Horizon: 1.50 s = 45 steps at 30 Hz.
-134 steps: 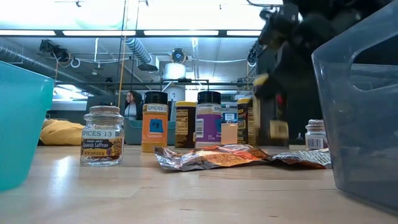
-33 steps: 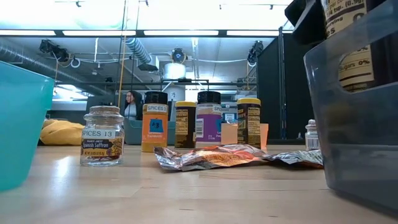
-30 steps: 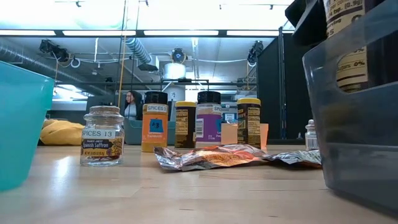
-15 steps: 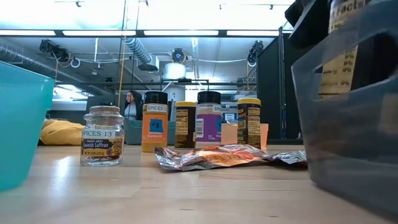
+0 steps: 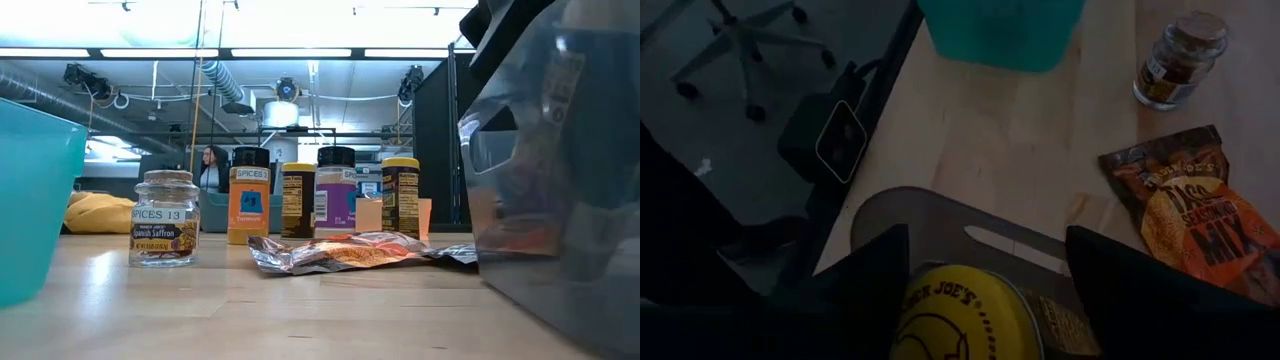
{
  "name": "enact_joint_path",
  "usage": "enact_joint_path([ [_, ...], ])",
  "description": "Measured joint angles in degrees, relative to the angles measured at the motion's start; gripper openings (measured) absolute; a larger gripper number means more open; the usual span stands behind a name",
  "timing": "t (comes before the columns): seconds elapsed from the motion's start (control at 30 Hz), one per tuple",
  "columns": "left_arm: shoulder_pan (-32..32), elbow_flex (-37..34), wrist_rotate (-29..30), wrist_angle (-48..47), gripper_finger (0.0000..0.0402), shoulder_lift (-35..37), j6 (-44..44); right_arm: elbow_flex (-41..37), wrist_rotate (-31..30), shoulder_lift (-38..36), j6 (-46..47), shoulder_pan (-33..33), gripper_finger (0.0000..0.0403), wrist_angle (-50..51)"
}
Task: Sort spices by type
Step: Put the bottom right yellow seasoning bottle into the black bin
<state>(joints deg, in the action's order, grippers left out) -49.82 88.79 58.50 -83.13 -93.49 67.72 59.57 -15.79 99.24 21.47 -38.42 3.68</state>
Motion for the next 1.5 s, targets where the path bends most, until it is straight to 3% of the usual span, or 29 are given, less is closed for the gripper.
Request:
enact_joint_path([
  [0.8, 0.0, 0.0, 0.0, 0.1, 0.0285, 0.0, 1.6, 0.5, -1.6, -3.1, -1.1, 2.7, 0.0268, 1.8],
  [0.93, 0.0, 0.0, 0.0, 0.1, 0.0285, 0.0, 1.6, 0.5, 4.3, -3.1, -2.5, 1.8, 0.0268, 4.6],
  [1.1, 0.0, 0.0, 0.0, 0.0, 0.0285, 0.0, 1.6, 1.8, 9.9, -3.2, -16.5, -1.6, 0.0268, 12.3],
  [1.2, 0.0, 0.0, 0.0, 0.0, 0.0285, 0.0, 1.6, 4.7, 8.3, -3.0, -27.2, -2.6, 0.0268, 18.5],
  [1.33, 0.0, 0.0, 0.0, 0.0, 0.0285, 0.0, 1.6, 7.5, 3.4, -3.0, -34.5, -1.7, 0.0268, 20.9],
  [1.5, 0.0, 0.0, 0.0, 0.0, 0.0285, 0.0, 1.7, 8.3, 7.3, -2.9, -43.2, -0.5, 0.0272, 22.1],
])
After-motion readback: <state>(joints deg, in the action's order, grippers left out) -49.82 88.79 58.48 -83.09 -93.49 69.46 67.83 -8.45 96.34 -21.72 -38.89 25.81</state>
